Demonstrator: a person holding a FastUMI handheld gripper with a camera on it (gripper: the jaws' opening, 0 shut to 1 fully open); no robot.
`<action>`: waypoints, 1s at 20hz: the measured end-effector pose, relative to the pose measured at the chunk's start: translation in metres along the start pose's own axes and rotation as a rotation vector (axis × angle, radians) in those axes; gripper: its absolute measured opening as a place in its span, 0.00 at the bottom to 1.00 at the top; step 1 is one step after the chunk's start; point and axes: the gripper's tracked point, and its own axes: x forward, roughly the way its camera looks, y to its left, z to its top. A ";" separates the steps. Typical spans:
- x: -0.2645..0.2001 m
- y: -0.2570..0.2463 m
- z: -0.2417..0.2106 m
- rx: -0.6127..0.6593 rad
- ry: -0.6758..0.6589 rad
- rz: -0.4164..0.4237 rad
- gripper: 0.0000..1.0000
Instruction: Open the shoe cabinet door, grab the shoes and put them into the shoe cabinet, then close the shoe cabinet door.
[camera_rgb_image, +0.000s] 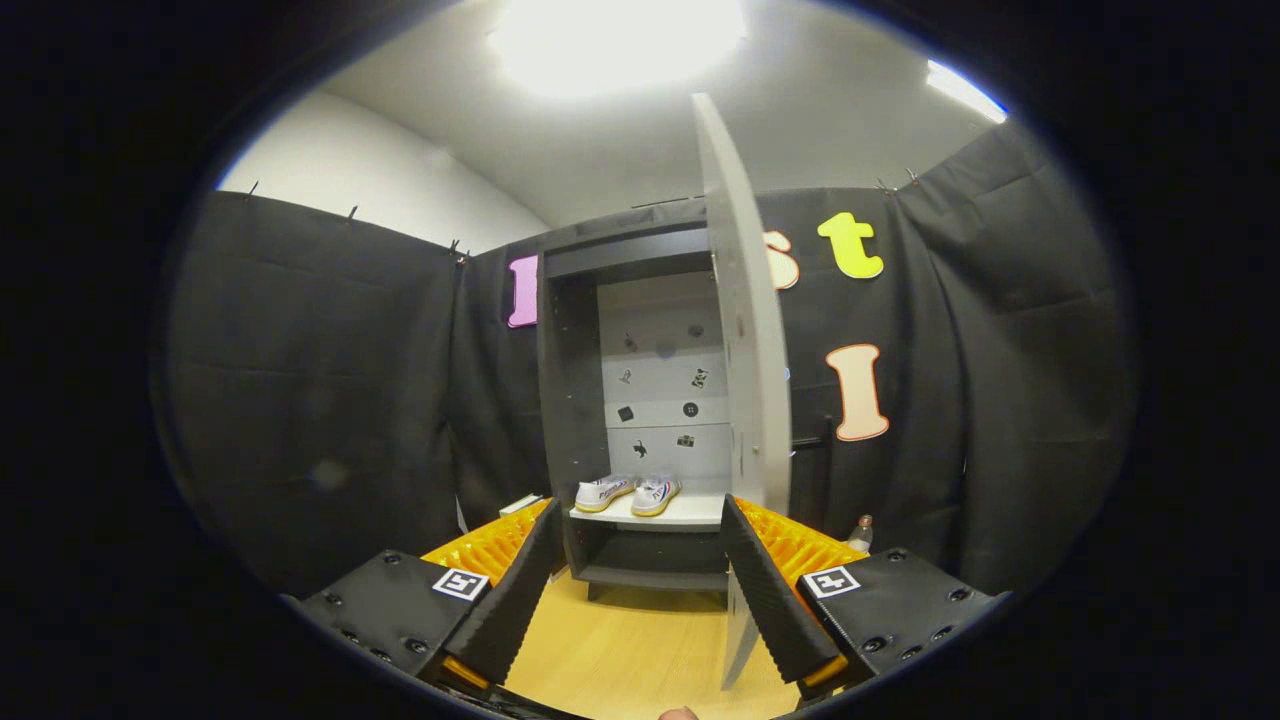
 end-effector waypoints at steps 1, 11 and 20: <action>-0.005 -0.009 0.001 0.009 0.002 0.005 0.98; 0.008 -0.104 -0.009 0.092 0.042 0.079 0.97; 0.049 -0.129 -0.025 0.136 0.097 0.222 0.97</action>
